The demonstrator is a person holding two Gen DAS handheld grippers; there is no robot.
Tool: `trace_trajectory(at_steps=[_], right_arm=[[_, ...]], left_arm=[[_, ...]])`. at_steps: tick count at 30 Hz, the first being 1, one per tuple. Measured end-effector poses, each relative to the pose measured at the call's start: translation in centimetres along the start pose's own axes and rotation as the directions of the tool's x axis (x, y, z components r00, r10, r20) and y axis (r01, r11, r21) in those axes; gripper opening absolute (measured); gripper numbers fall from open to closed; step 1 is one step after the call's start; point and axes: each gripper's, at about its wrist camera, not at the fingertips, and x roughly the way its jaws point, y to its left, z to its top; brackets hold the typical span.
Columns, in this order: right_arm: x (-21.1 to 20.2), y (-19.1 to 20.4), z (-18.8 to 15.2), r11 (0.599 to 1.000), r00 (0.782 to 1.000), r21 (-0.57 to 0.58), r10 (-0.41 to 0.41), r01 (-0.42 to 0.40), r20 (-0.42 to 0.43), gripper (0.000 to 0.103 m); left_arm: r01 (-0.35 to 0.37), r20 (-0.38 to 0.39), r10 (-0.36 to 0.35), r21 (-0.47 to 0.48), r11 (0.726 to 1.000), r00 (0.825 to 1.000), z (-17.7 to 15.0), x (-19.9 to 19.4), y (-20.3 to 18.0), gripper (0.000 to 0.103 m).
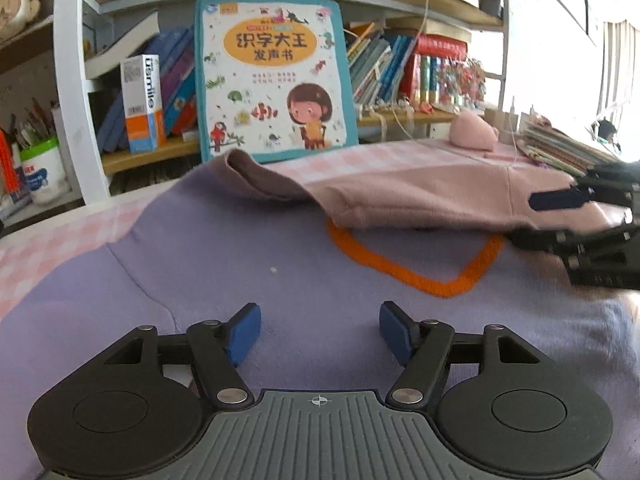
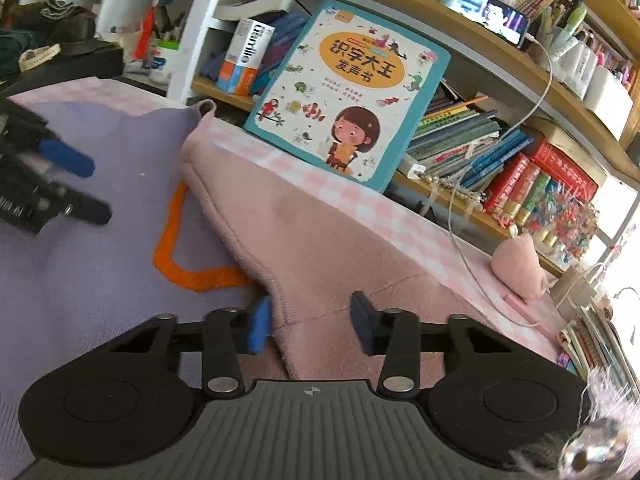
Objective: Fold clothes
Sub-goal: 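Grasp the pink sleeve with the right tool and lift it up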
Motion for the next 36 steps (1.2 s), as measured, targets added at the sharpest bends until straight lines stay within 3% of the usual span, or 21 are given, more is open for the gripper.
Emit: trace_trajectory(at_steps=[4, 10, 15, 22, 25, 27, 28, 30, 32, 36], right_arm=[[0.5, -0.2, 0.8, 0.999, 0.999, 0.010, -0.037, 0.037, 0.009, 0.010], [0.3, -1.2, 2.3, 0.992, 0.991, 0.024, -0.122, 0.121, 0.063, 0.010], [0.0, -3.0, 4.5, 0.967, 0.959, -0.017, -0.248, 0.252, 0.140, 0.009], [7.0, -5.1, 7.8, 0.913, 0.927, -0.177, -0.345, 0.367, 0.145, 0.009], [11.9, -5.2, 8.4, 0.893, 0.926, -0.245, -0.365, 0.376, 0.090, 0.012], [15.0, -5.4, 8.3, 0.887, 0.925, -0.275, -0.378, 0.372, 0.034, 0.028], [16.4, -5.6, 8.1, 0.890, 0.926, -0.276, -0.377, 0.362, 0.001, 0.028], [17.7, -6.7, 8.1, 0.933, 0.943, -0.194, -0.322, 0.301, -0.081, 0.028], [17.3, -7.4, 7.8, 0.960, 0.955, -0.093, -0.273, 0.263, -0.116, 0.028], [13.4, -7.5, 6.0, 0.970, 0.967, -0.068, -0.237, 0.232, -0.090, 0.038]], left_arm=[[0.010, -0.007, -0.010, -0.011, 1.000, 1.000, 0.0, 0.0, 0.2, 0.073], [0.002, -0.018, -0.002, -0.005, 1.000, 1.000, -0.1, 0.0, 0.1, 0.079], [0.006, -0.024, -0.006, -0.009, 1.000, 1.000, -0.1, 0.1, 0.2, 0.080], [0.006, -0.027, -0.007, -0.011, 1.000, 1.000, -0.1, 0.1, 0.2, 0.080], [0.009, -0.029, -0.010, -0.014, 1.000, 1.000, -0.1, 0.1, 0.2, 0.081], [0.011, -0.030, -0.011, -0.016, 1.000, 0.999, -0.1, 0.1, 0.2, 0.081], [0.011, -0.030, -0.011, -0.017, 1.000, 0.999, -0.1, 0.1, 0.1, 0.081], [0.010, -0.030, -0.010, -0.016, 1.000, 1.000, -0.1, 0.1, 0.1, 0.081], [0.008, -0.030, -0.008, -0.015, 1.000, 1.000, -0.1, 0.1, 0.1, 0.081], [0.002, -0.035, -0.002, -0.002, 1.000, 0.999, -0.1, 0.2, -0.2, 0.082]])
